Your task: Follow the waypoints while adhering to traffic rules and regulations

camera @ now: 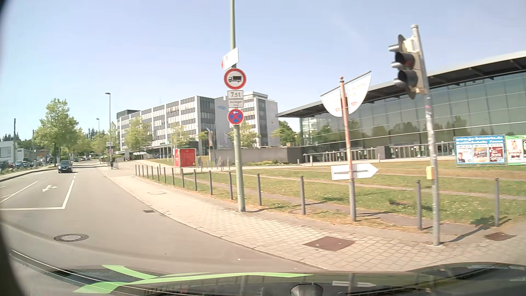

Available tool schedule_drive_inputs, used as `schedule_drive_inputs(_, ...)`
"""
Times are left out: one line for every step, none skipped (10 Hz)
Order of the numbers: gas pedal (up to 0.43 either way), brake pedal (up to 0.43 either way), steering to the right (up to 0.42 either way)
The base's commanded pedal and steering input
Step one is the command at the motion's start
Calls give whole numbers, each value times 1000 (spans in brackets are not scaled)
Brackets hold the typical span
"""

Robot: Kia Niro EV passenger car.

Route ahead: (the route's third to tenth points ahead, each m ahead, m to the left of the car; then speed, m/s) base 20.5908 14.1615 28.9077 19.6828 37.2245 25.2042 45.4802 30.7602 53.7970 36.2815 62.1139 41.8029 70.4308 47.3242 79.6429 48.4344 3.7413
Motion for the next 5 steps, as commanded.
schedule_drive_inputs(87,0,-574)
schedule_drive_inputs(87,0,-559)
schedule_drive_inputs(87,0,-542)
schedule_drive_inputs(87,0,-520)
schedule_drive_inputs(87,0,-503)
